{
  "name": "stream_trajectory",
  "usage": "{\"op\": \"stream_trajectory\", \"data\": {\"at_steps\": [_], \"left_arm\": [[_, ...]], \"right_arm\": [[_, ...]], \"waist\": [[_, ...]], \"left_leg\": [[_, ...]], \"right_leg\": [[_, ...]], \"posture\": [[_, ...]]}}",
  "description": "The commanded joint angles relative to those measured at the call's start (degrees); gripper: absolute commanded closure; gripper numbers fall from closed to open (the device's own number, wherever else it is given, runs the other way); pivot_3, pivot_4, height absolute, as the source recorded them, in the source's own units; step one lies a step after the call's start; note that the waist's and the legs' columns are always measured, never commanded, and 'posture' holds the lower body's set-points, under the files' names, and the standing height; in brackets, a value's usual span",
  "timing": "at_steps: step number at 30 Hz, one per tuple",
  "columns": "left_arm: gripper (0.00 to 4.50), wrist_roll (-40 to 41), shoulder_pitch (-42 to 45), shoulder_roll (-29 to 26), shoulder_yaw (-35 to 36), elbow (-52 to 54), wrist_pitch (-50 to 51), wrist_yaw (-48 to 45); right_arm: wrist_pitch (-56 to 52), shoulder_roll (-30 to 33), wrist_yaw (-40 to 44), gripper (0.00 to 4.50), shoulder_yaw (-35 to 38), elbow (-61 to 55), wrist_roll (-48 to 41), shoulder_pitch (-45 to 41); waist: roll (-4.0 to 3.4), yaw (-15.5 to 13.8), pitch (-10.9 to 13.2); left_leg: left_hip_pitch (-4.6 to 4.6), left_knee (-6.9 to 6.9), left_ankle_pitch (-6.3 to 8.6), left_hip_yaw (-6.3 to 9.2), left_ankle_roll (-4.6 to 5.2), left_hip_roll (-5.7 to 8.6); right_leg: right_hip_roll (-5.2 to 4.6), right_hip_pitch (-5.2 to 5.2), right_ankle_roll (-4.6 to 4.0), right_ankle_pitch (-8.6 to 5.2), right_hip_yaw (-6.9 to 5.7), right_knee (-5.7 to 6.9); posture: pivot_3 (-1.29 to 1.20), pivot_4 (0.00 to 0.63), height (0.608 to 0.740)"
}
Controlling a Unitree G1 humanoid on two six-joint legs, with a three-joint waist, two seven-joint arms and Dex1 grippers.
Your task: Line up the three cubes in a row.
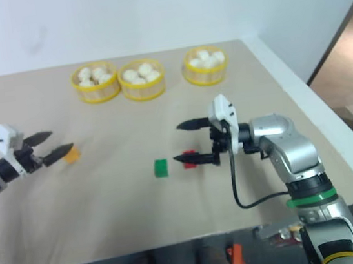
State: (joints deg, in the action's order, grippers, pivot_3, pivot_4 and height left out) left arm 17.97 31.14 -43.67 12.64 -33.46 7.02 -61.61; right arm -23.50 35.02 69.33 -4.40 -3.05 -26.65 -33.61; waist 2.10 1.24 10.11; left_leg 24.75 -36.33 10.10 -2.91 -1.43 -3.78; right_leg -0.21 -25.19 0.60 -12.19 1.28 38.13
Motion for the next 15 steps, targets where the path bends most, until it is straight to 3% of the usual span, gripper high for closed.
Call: {"op": "stream_trajectory", "data": {"at_steps": [1, 15], "left_arm": [[0.02, -2.1, 2.4, -1.2, -1.7, -4.3, -3.5, -2.8], [0.02, -10.4, 10.5, -0.5, -7.3, -24.2, -13.9, -5.6]], "right_arm": [[-0.4, 1.1, -0.6, 0.00, 1.8, -2.9, -1.0, 0.0], [-6.3, -0.5, -0.7, 0.00, 5.7, -6.5, -11.8, -1.2]], "waist": [[0.00, 0.1, 0.0], [0.01, 0.0, 0.0]], "left_leg": [[0.00, 0.03, 0.00, 0.00, 0.00, -0.01], [0.05, 0.02, 0.00, 0.03, 0.00, -0.05]], "right_leg": [[0.03, -0.03, -0.01, -0.01, 0.00, 0.01], [0.08, -0.06, -0.04, 0.00, -0.01, 0.06]], "posture": [[0.00, 0.150, 0.740], [0.00, 0.150, 0.740]]}}
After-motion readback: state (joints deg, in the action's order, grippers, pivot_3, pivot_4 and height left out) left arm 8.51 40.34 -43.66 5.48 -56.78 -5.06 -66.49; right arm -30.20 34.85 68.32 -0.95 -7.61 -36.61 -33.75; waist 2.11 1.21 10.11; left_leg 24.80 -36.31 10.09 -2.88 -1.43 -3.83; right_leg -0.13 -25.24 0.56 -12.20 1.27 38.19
